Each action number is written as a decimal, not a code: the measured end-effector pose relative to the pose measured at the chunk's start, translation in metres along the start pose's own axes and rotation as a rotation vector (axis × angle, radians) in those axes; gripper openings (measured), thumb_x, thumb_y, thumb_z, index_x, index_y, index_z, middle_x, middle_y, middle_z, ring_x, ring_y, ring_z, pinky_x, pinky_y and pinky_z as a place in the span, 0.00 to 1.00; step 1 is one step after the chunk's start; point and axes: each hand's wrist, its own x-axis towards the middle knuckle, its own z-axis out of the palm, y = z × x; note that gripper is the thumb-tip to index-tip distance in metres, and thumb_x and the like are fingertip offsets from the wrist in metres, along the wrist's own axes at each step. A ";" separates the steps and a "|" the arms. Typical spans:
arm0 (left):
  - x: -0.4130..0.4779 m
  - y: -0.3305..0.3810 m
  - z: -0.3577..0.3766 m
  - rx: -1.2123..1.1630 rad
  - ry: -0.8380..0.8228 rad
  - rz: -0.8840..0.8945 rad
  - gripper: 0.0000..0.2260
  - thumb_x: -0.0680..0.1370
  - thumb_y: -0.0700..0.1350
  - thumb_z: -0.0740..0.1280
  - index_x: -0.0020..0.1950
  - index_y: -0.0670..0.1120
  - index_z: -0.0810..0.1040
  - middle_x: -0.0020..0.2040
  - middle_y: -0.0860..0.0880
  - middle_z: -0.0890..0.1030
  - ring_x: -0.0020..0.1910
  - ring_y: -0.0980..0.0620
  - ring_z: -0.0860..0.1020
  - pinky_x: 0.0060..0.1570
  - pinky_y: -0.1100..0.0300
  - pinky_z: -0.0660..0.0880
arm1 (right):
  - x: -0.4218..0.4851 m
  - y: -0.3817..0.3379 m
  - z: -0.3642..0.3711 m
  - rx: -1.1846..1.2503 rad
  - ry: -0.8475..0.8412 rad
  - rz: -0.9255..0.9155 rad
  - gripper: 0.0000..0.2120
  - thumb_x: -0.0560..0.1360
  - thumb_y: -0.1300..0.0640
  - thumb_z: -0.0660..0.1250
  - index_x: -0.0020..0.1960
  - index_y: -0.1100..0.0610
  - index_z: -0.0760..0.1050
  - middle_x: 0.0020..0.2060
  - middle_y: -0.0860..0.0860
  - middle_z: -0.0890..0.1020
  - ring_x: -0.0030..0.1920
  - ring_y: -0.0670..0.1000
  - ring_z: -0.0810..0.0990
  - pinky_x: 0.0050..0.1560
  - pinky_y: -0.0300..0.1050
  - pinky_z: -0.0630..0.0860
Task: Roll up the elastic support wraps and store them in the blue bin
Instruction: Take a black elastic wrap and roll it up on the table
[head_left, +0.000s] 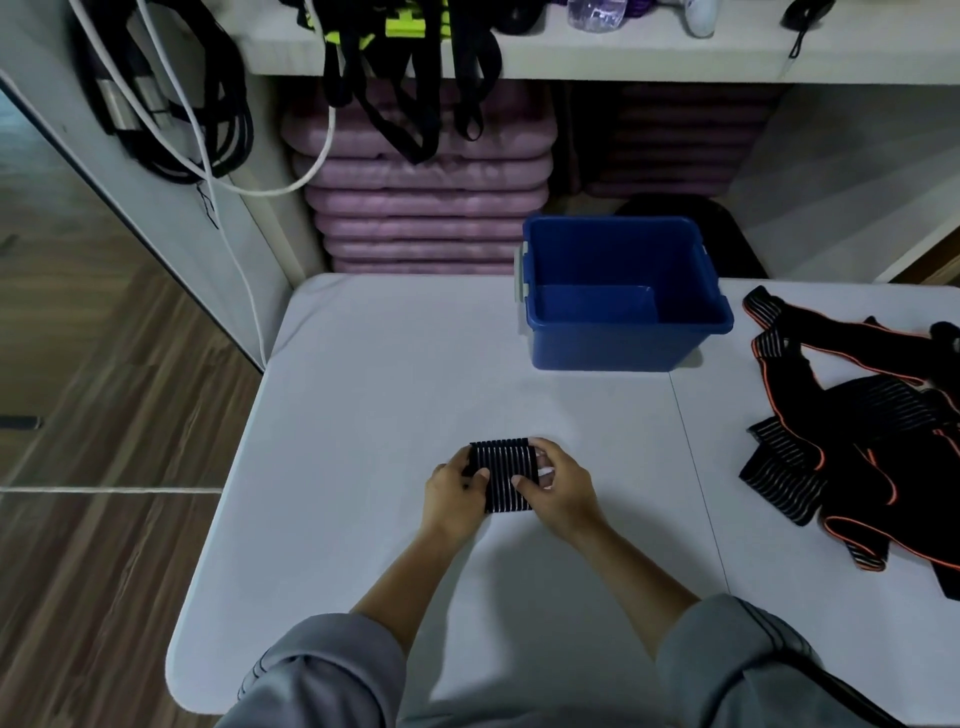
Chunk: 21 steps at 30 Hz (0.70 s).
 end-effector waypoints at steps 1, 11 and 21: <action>0.003 0.002 -0.004 -0.039 0.018 -0.012 0.14 0.78 0.41 0.62 0.64 0.46 0.73 0.54 0.46 0.80 0.46 0.50 0.78 0.49 0.60 0.75 | 0.005 -0.004 0.002 0.017 0.008 -0.002 0.21 0.71 0.60 0.70 0.64 0.53 0.71 0.51 0.50 0.78 0.44 0.49 0.78 0.50 0.42 0.76; 0.098 0.011 -0.076 -0.244 0.192 -0.127 0.16 0.78 0.41 0.64 0.66 0.45 0.72 0.55 0.44 0.80 0.51 0.46 0.79 0.54 0.53 0.76 | 0.113 -0.067 0.059 0.055 -0.084 -0.088 0.22 0.71 0.58 0.70 0.64 0.52 0.72 0.55 0.50 0.80 0.50 0.50 0.80 0.57 0.51 0.77; 0.179 0.001 -0.104 -0.140 0.187 -0.092 0.24 0.75 0.37 0.63 0.71 0.47 0.67 0.58 0.43 0.77 0.54 0.46 0.77 0.57 0.55 0.74 | 0.187 -0.089 0.101 0.083 -0.049 -0.088 0.24 0.74 0.60 0.67 0.69 0.55 0.67 0.60 0.54 0.77 0.55 0.54 0.78 0.60 0.51 0.75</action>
